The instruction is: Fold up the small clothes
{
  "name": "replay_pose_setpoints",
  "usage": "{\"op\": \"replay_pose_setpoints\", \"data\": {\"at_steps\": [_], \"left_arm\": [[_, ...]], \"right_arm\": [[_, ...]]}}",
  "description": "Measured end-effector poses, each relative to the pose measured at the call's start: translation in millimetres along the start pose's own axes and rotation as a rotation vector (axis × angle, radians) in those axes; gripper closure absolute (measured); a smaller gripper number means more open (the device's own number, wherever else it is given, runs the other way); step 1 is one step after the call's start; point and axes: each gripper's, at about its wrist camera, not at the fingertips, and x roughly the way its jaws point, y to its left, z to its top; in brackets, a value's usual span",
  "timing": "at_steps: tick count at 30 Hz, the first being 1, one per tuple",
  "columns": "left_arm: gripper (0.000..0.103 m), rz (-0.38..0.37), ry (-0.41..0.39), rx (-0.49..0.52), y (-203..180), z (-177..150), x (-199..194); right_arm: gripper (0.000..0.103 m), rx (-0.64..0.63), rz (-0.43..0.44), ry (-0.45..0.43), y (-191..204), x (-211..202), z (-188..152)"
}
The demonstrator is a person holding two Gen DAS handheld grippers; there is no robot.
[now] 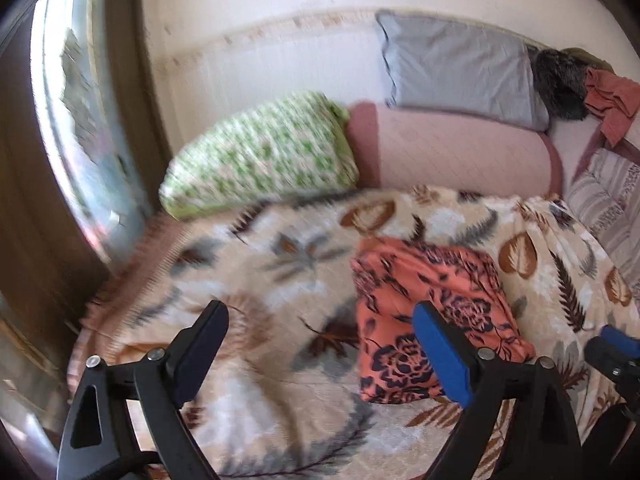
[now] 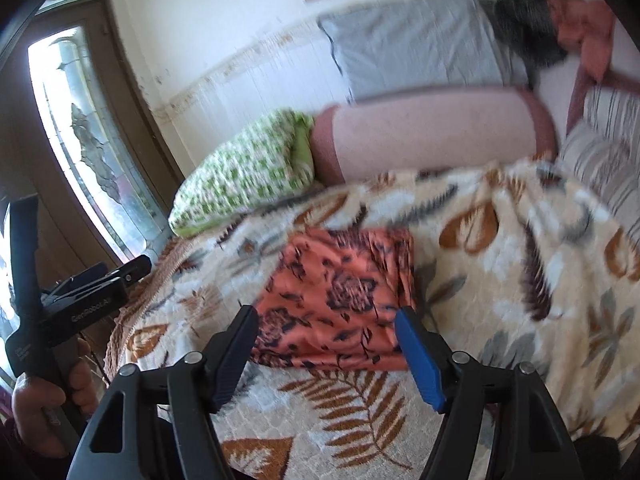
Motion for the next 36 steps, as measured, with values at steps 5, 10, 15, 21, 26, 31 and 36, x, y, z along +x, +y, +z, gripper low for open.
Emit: {"op": "replay_pose_setpoints", "data": {"at_steps": [5,10,15,21,26,31,36], "left_arm": [[0.009,-0.155,0.258,-0.020,-8,-18,103],[0.010,-0.235,0.313,-0.070,-18,-17,152],[0.010,-0.448,0.459,-0.130,-27,-18,193],[0.036,-0.516,0.538,-0.223,-30,-38,215],[0.062,-0.466,0.473,-0.168,-36,-30,195],[0.066,-0.426,0.410,-0.126,-35,-18,169],[0.066,-0.397,0.310,-0.093,-26,-14,117]], "right_arm": [[0.029,0.187,0.021,0.182,-68,84,-12],[0.029,0.343,0.065,0.249,-115,143,-8],[0.028,0.388,0.129,0.299,-129,187,8],[0.027,0.446,0.196,0.381,-131,229,-4],[0.050,0.306,0.192,0.381,-96,229,-5],[0.064,0.257,0.190,0.299,-81,200,5],[0.065,0.177,0.200,0.227,-58,159,3]]}}
